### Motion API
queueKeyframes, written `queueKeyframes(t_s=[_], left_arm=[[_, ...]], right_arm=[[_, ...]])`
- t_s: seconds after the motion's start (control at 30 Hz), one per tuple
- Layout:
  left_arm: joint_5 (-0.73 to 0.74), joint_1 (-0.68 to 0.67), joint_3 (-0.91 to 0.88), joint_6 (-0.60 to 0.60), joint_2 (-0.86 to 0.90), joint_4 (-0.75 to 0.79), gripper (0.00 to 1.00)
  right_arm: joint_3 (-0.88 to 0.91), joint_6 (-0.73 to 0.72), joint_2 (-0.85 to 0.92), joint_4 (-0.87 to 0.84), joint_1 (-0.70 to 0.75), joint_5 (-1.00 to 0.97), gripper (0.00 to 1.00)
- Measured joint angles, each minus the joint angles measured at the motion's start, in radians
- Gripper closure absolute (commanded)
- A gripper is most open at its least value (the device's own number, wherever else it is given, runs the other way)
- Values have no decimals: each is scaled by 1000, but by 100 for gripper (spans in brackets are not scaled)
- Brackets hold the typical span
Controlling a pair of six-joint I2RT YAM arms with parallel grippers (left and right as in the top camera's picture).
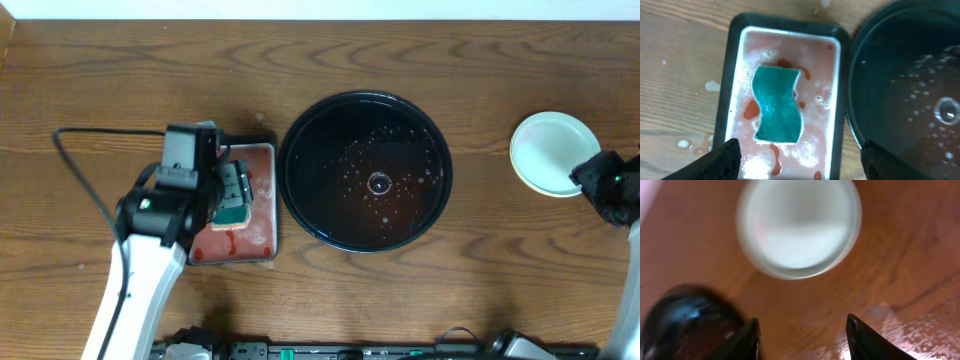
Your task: Clean dirty plates on tray and stack at the side
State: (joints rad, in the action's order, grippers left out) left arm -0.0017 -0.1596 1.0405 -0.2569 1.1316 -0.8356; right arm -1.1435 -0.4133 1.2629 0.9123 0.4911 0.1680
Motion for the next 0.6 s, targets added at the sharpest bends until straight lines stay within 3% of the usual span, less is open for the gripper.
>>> queueKeyframes(t_s=[0.27, 0.4, 0.47, 0.57, 0.6], left_arm=[[174, -14, 0, 101, -322, -135, 23], [218, -48, -70, 108, -500, -195, 23], [241, -56, -133, 104, -597, -194, 23], [270, -60, -223, 95, -735, -193, 23], [272, -60, -231, 93, -753, -188, 22]], right_arm=[[10, 40, -458, 180, -335, 3, 50], [116, 43, -724, 247, -460, -35, 45], [162, 43, -813, 268, -477, -45, 38], [220, 43, -930, 280, -483, -57, 1], [221, 44, -939, 280, -484, -58, 1]])
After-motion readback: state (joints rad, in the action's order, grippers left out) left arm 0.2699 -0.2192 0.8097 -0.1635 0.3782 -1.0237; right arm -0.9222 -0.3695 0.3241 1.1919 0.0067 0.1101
